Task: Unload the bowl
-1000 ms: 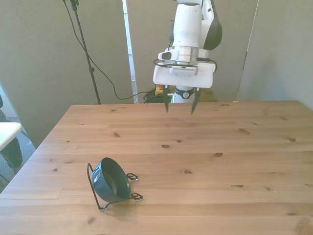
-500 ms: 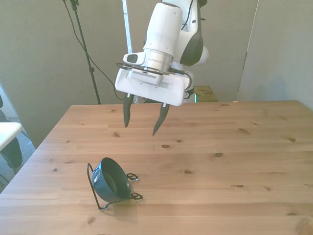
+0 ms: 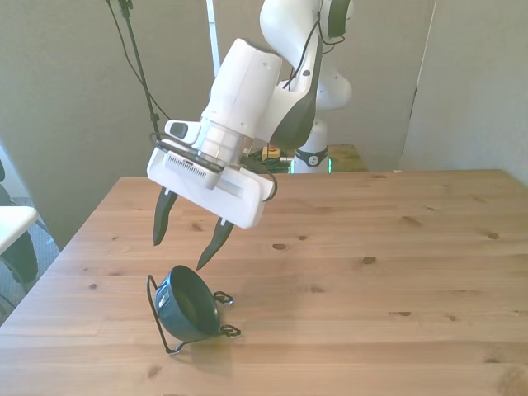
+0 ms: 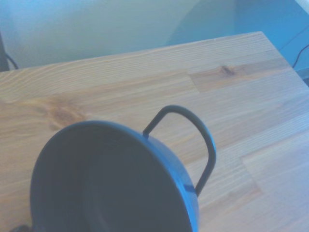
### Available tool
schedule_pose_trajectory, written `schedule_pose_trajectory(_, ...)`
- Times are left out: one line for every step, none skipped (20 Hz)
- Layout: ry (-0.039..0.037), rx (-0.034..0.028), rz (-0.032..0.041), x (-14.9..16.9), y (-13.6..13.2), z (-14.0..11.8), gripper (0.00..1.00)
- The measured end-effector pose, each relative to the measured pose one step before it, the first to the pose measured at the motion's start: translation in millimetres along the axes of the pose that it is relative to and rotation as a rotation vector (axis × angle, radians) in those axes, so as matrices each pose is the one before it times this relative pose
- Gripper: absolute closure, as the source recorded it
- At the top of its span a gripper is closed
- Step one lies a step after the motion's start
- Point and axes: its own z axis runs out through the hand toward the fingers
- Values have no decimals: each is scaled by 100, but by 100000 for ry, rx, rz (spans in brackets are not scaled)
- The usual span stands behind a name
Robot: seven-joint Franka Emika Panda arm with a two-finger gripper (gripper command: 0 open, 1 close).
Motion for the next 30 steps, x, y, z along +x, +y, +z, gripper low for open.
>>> schedule_pose_trajectory(956, -655, 169, 227, -303, 481, 0)
schedule_pose_trajectory(847, -576, -6, 197, -257, 371, 0)
schedule_pose_trajectory(631, -582, -43, 153, -167, 333, 0)
schedule_pose_trajectory(405, -475, -59, 78, -160, 254, 0)
schedule_pose_trajectory(184, -281, -183, -43, -183, 206, 0)
schedule_pose_trajectory(170, -140, -199, -45, -176, 148, 0)
schedule_pose_trajectory(88, -158, -157, -90, -121, 160, 0)
schedule_pose_trajectory(129, -222, -93, -76, -77, 165, 0)
schedule_pose_trajectory(118, -225, -4, -39, -33, 157, 0)
schedule_pose_trajectory(139, -283, 48, -32, -2, 164, 0)
schedule_pose_trajectory(236, -417, 95, -63, 25, 145, 0)
schedule_pose_trajectory(346, -404, 405, -32, 27, 91, 0)
schedule_pose_trajectory(377, -309, 467, -48, -31, -2, 0)
schedule_pose_trajectory(524, -251, 347, -63, -84, -87, 100)
schedule_pose_trajectory(869, -344, 292, -23, -60, -89, 100)
schedule_pose_trajectory(713, -265, 596, -43, -64, -67, 100)
schedule_pose_trajectory(718, -290, 507, -65, -76, -24, 100)
schedule_pose_trajectory(1032, -407, 221, -52, -89, 28, 100)
schedule_pose_trajectory(968, -558, 462, -101, -35, 106, 100)
schedule_pose_trajectory(533, -321, 232, -218, -116, 98, 100)
schedule_pose_trajectory(204, -123, 147, -185, -122, 61, 100)
schedule_pose_trajectory(106, -1, 106, -147, -130, 31, 100)
schedule_pose_trajectory(47, 131, 56, -136, -148, -40, 100)
schedule_pose_trajectory(5, 101, 96, -98, -95, -46, 100)
schedule_pose_trajectory(41, 10, 99, -47, -38, -18, 100)
schedule_pose_trajectory(68, -10, 204, -26, -32, -31, 100)
schedule_pose_trajectory(105, -179, 161, -40, -33, -30, 100)
schedule_pose_trajectory(282, -515, 31, -43, 2, -9, 100)
schedule_pose_trajectory(645, -604, -202, -55, -3, -20, 100)
schedule_pose_trajectory(458, -492, -74, -88, -27, -27, 100)
